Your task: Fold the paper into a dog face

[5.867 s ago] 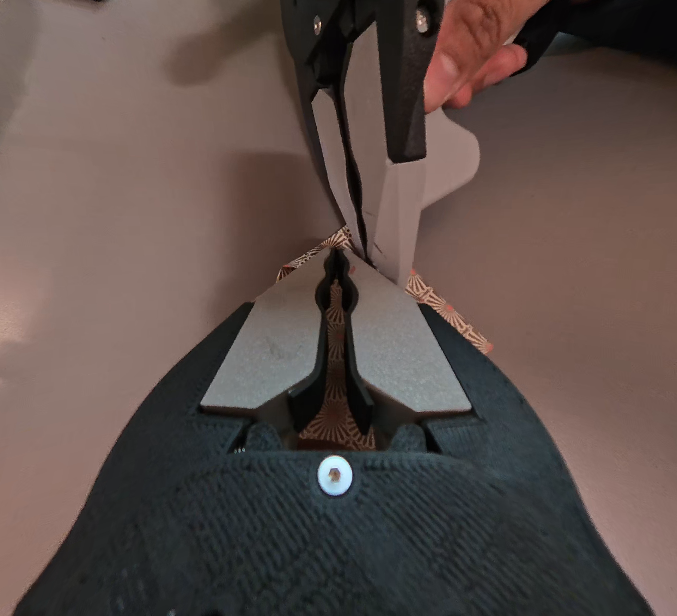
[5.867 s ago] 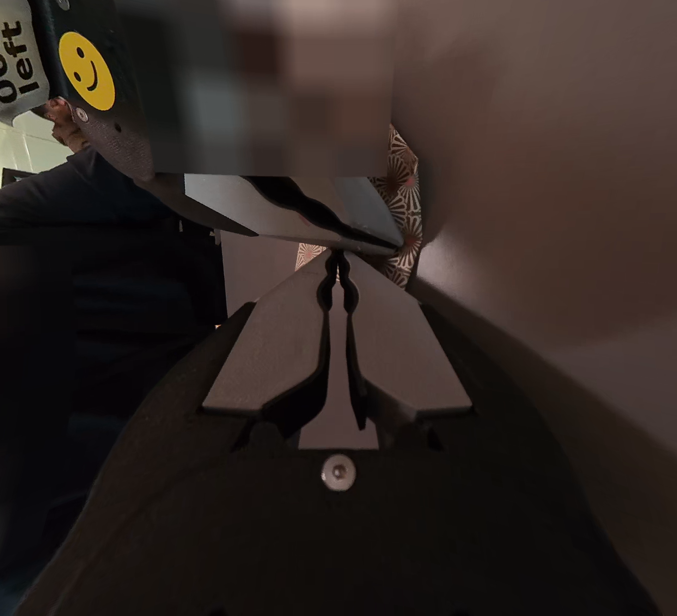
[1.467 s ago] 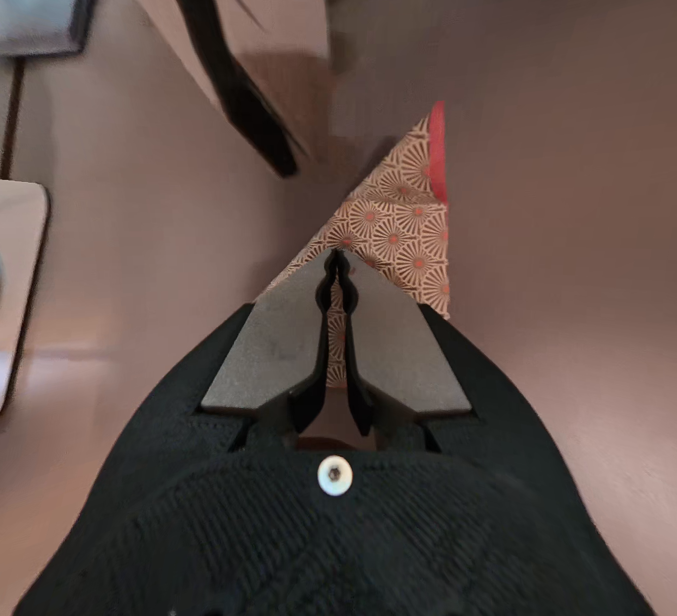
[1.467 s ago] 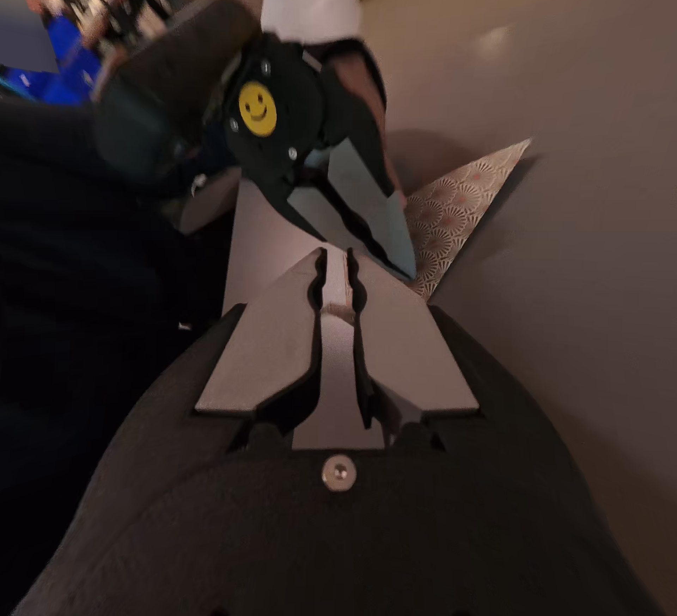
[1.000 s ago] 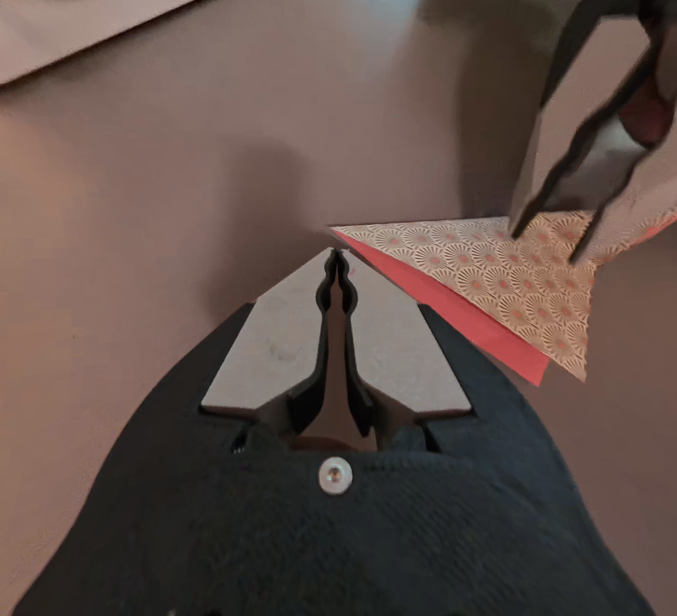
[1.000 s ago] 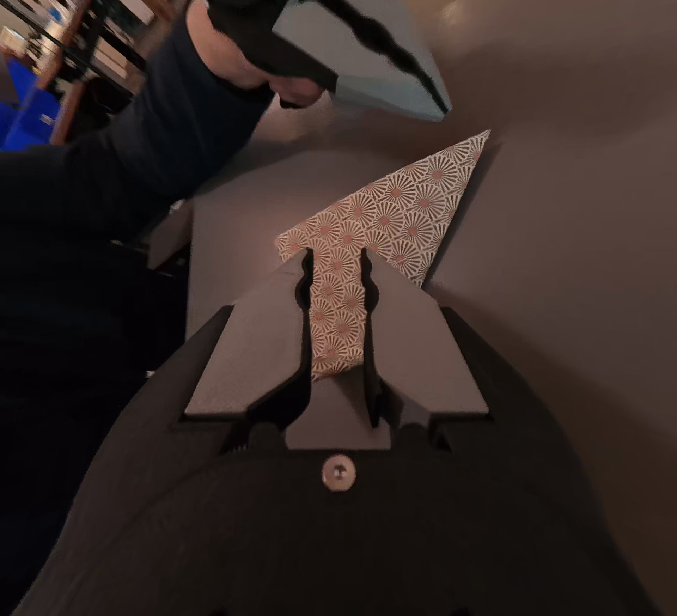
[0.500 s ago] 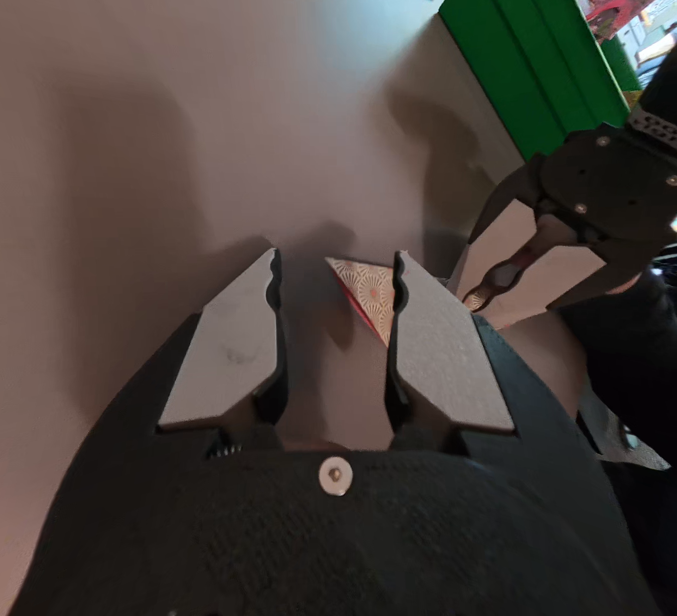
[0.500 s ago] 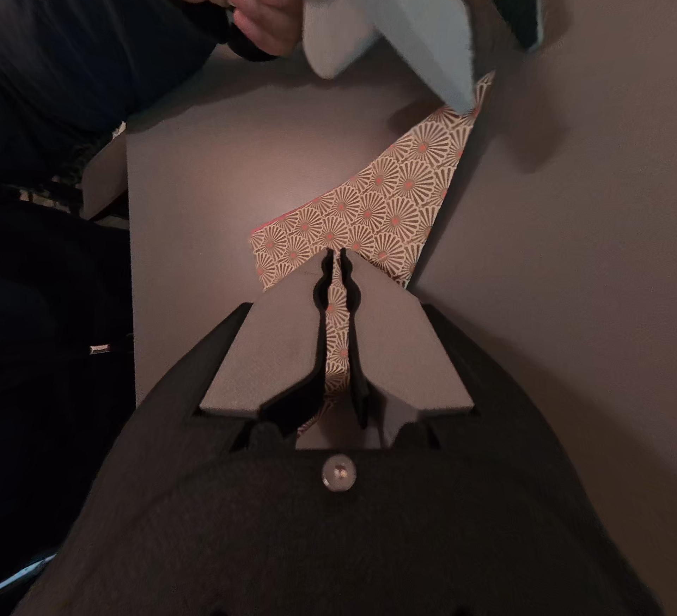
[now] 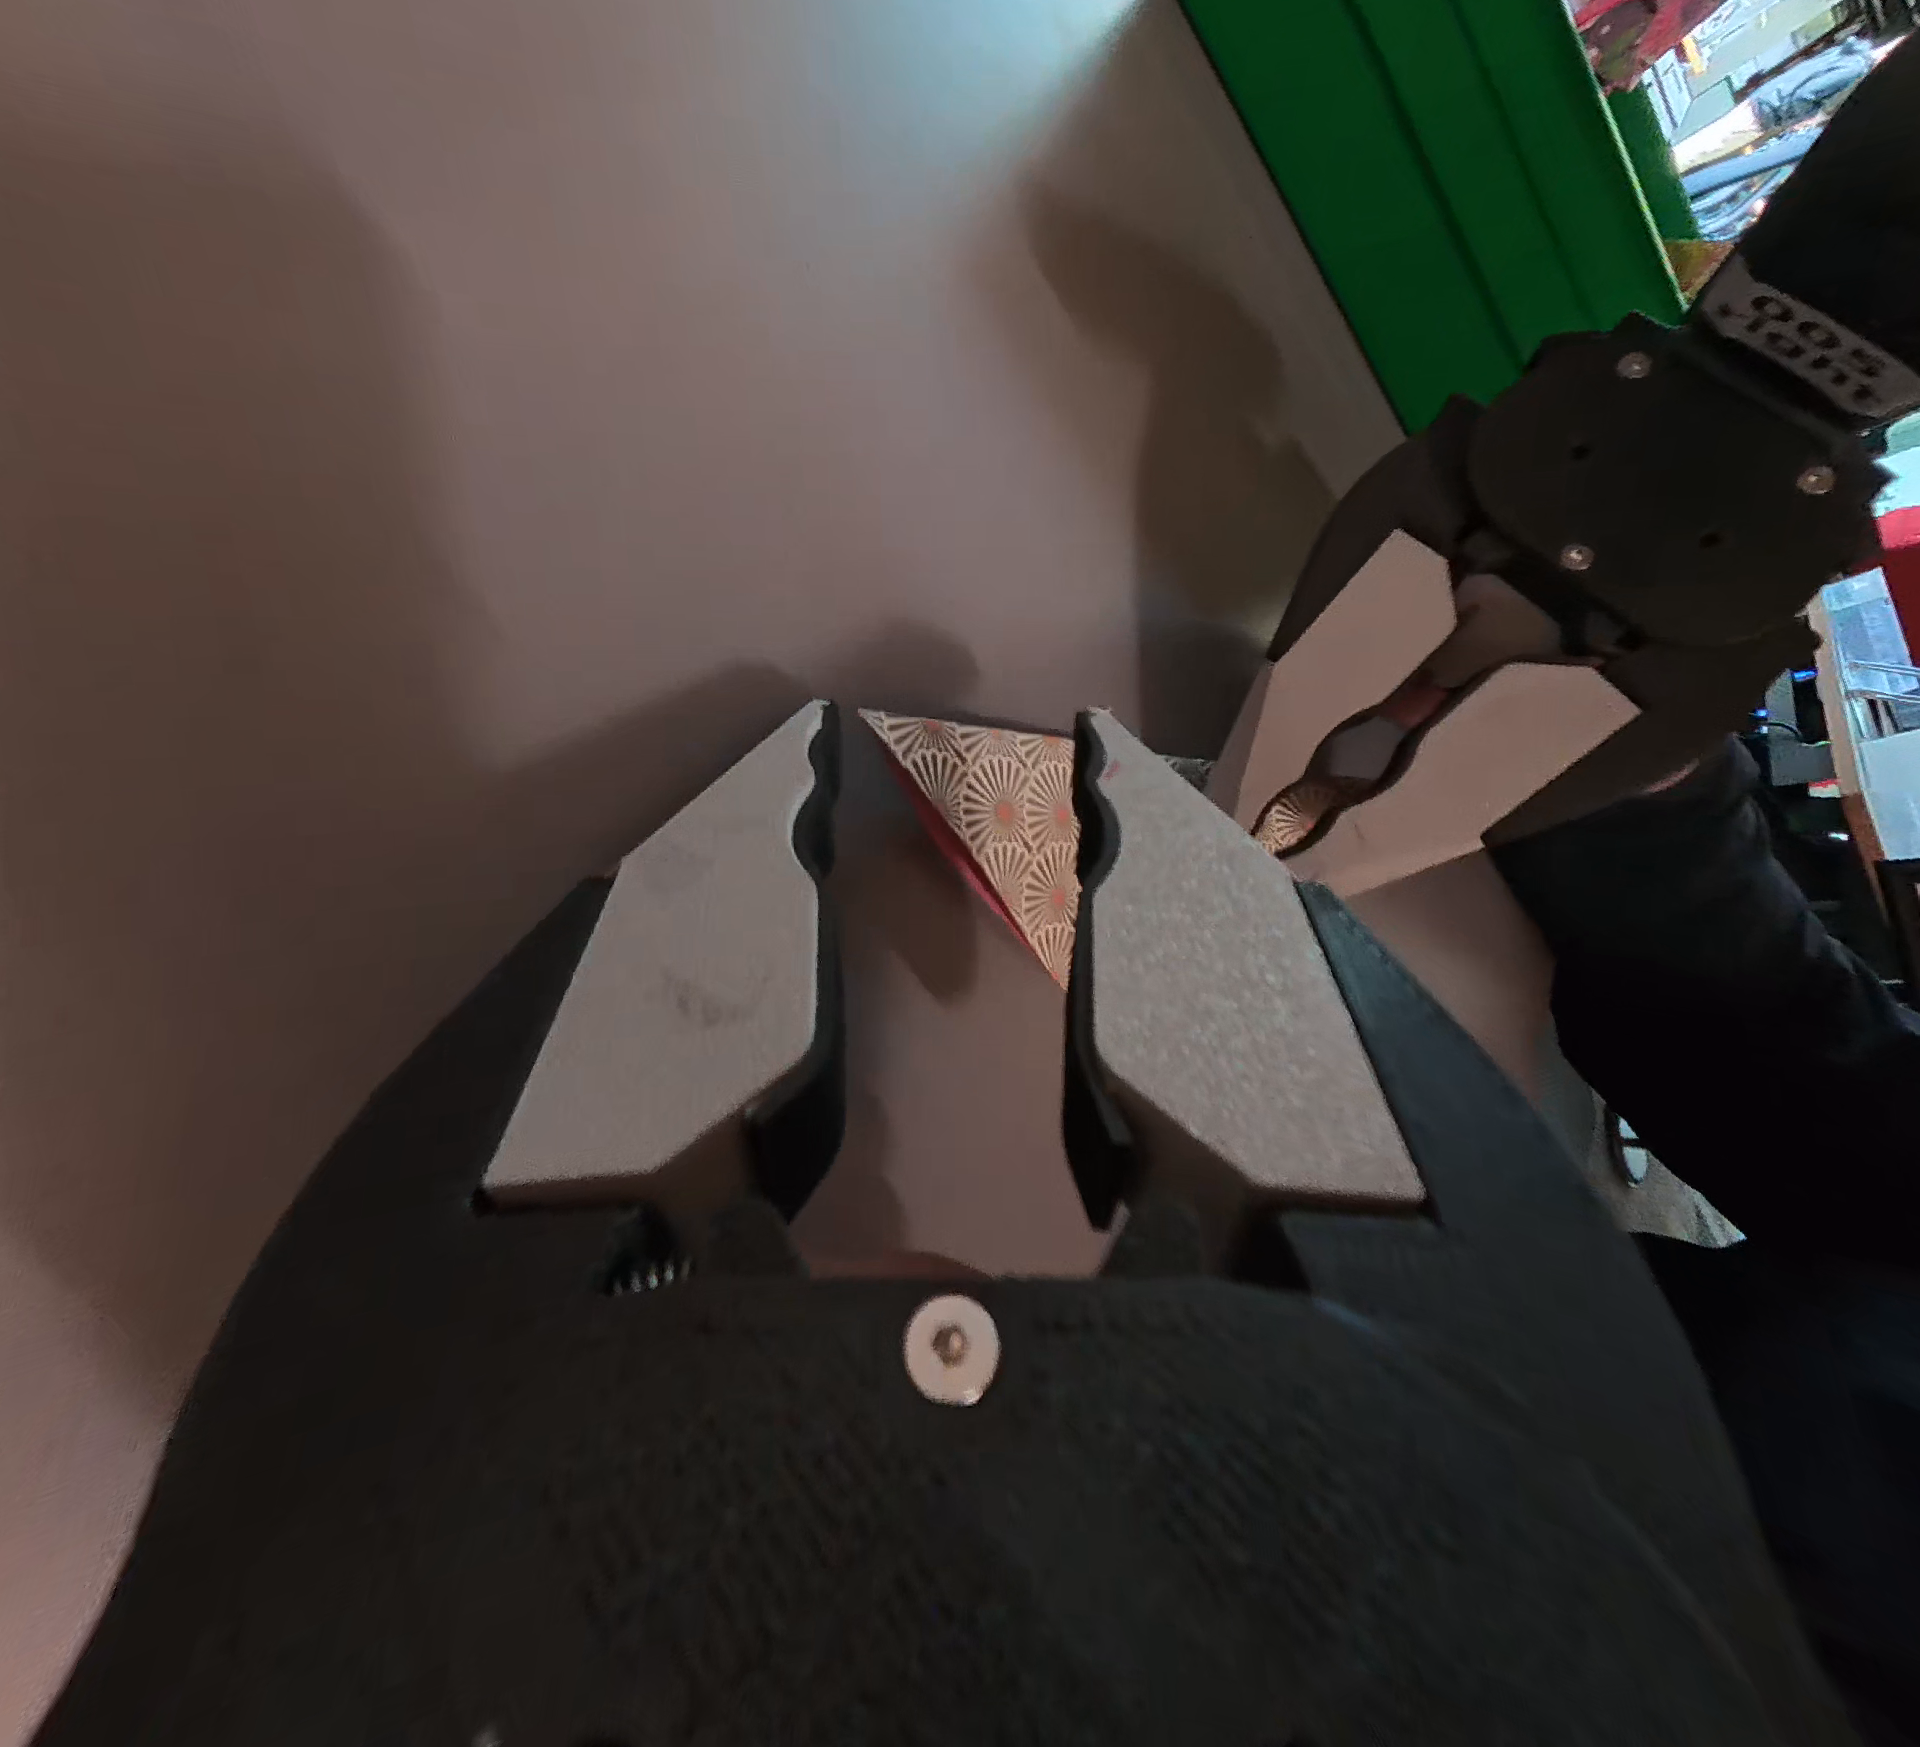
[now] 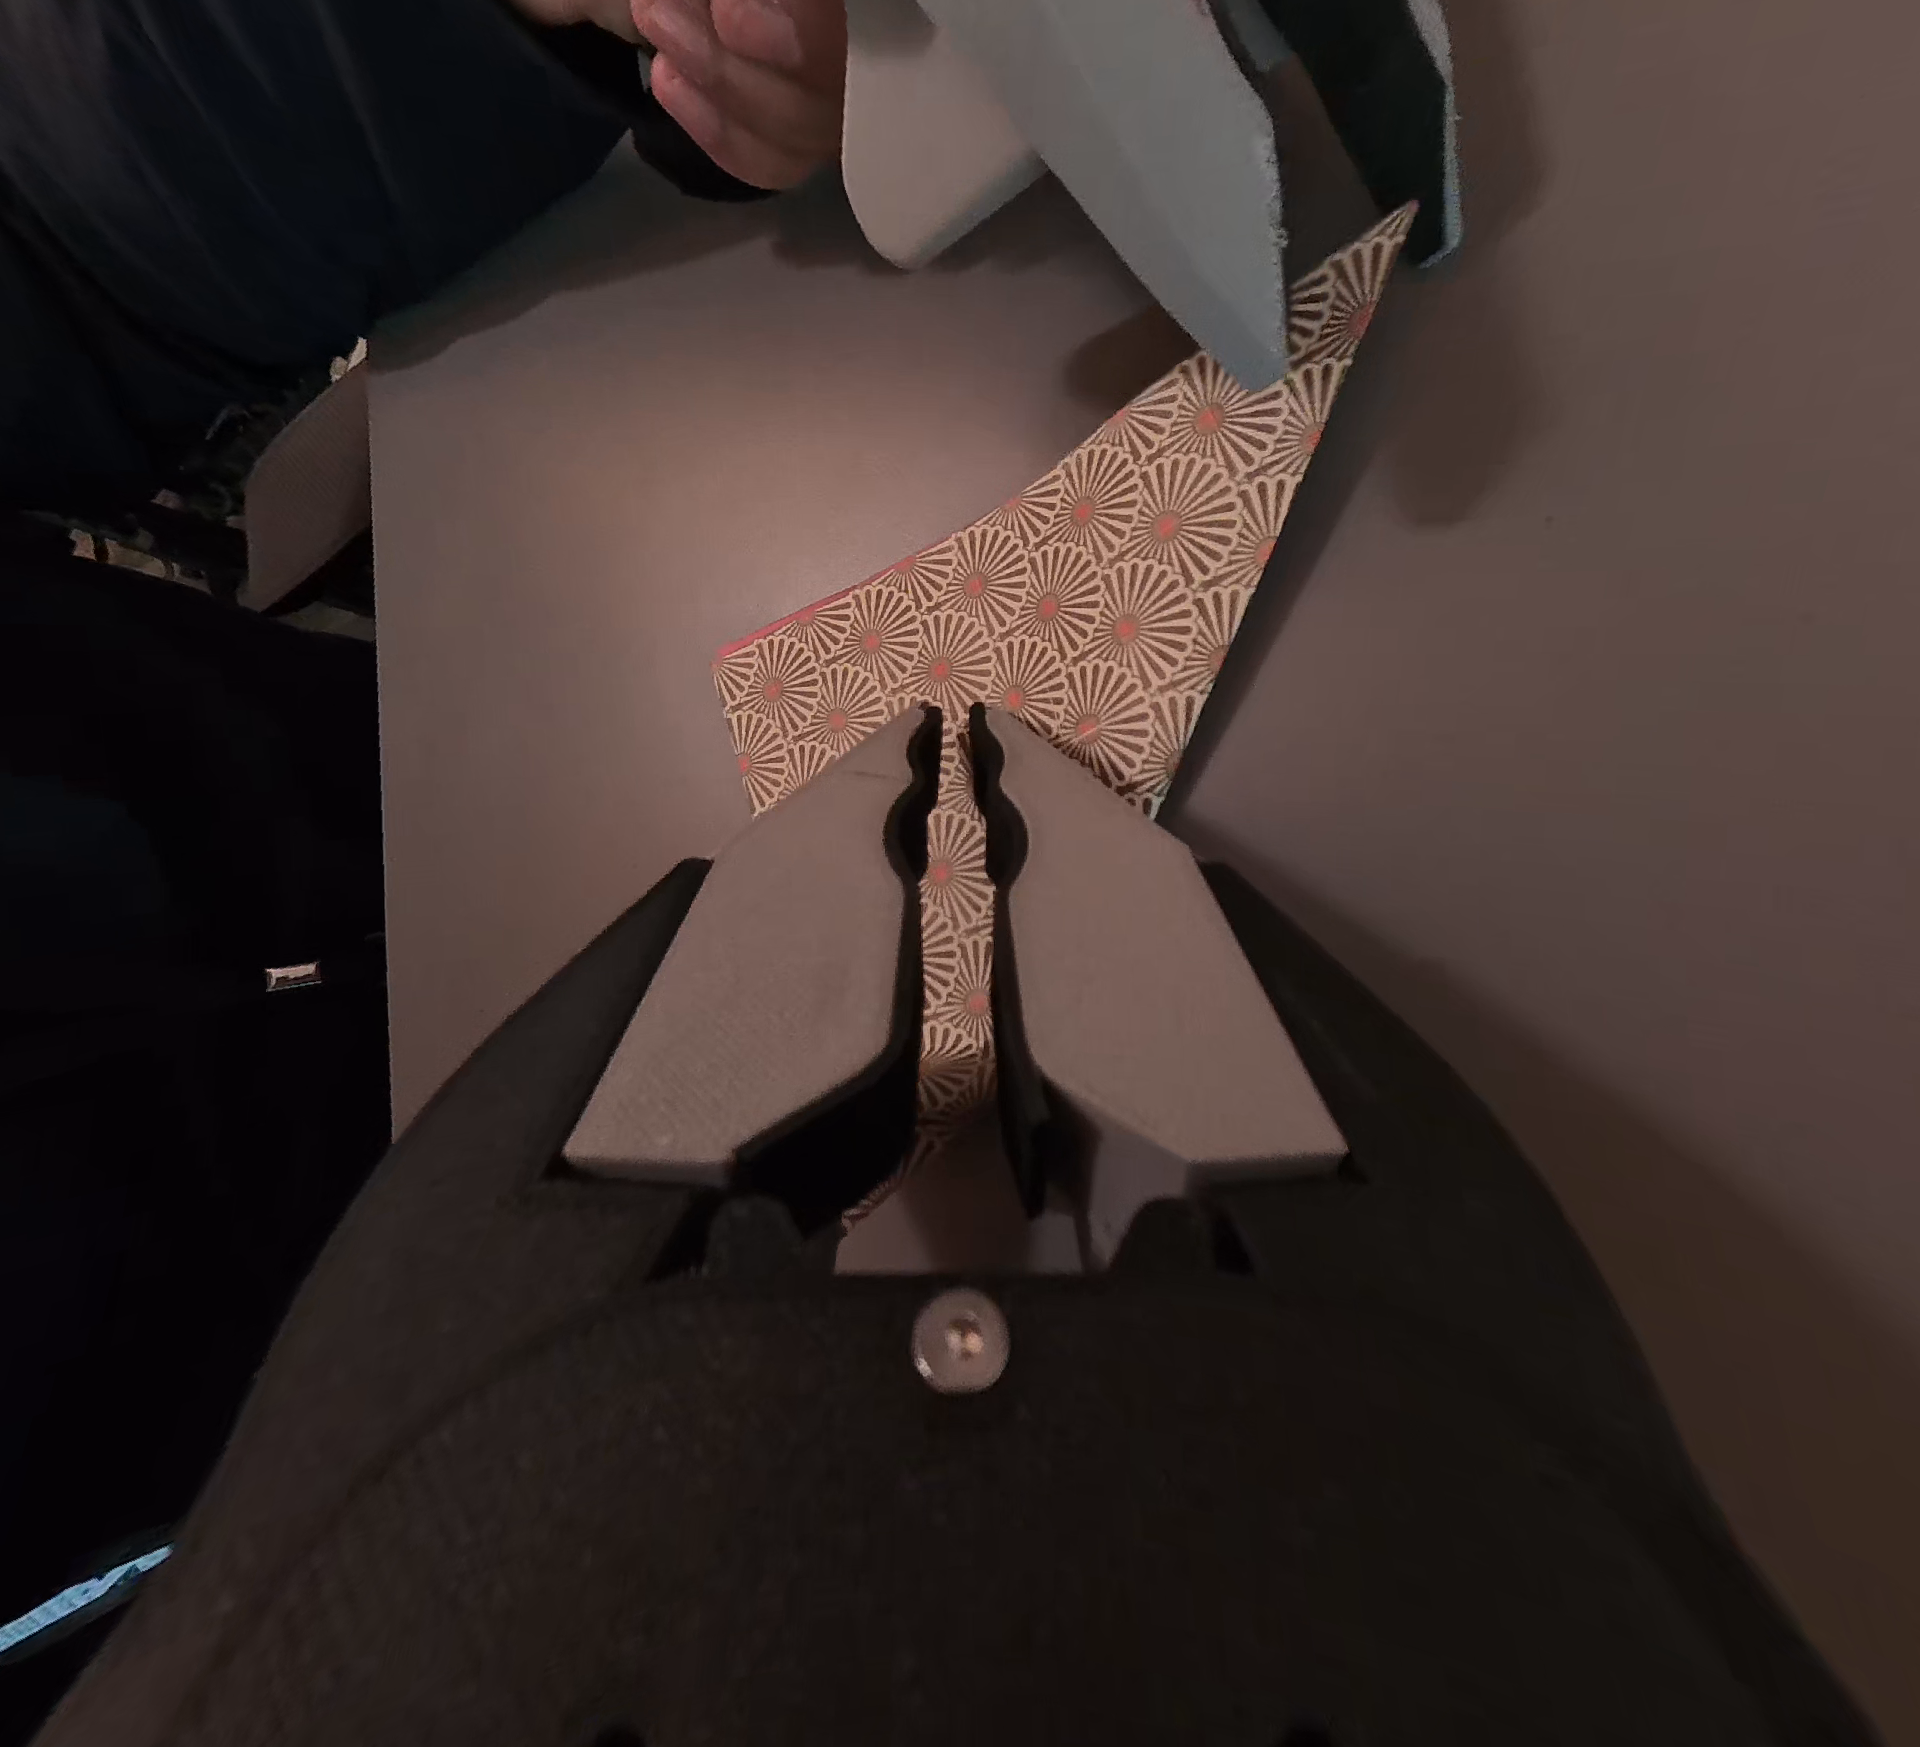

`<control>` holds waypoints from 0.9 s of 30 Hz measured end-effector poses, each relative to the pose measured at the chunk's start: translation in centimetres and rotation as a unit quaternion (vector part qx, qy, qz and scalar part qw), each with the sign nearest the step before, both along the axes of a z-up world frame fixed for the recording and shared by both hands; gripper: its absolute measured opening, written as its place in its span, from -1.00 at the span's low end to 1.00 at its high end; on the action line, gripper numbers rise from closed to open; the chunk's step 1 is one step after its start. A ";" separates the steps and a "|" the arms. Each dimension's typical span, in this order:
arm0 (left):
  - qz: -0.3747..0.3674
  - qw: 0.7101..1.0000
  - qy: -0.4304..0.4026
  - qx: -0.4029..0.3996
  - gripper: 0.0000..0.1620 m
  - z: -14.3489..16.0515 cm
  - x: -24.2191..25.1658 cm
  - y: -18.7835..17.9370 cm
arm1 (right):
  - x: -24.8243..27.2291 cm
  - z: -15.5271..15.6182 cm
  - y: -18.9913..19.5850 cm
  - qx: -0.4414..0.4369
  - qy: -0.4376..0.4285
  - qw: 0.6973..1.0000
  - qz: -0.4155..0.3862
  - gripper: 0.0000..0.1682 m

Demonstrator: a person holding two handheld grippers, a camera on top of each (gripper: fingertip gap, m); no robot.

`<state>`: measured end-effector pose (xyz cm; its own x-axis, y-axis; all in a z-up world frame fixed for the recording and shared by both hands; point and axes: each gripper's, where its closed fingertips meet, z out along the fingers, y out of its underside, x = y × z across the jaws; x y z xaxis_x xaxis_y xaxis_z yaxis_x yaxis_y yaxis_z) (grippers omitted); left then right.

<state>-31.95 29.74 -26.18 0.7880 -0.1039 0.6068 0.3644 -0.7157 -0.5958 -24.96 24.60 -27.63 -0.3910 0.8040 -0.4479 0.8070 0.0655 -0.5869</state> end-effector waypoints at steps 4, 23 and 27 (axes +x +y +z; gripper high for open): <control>-0.001 1.000 -0.006 0.002 -0.46 0.0 0.1 -0.2 | 0.0 0.0 0.0 0.000 0.001 1.000 -0.001 -0.98; -0.037 0.990 0.065 0.117 -1.00 2.2 3.3 -0.2 | 1.6 -0.2 4.2 0.019 -0.029 0.998 -0.048 -1.00; -0.018 0.986 0.091 0.138 -1.00 2.6 3.3 -0.1 | 1.7 0.3 5.7 0.034 -0.019 0.996 -0.074 -1.00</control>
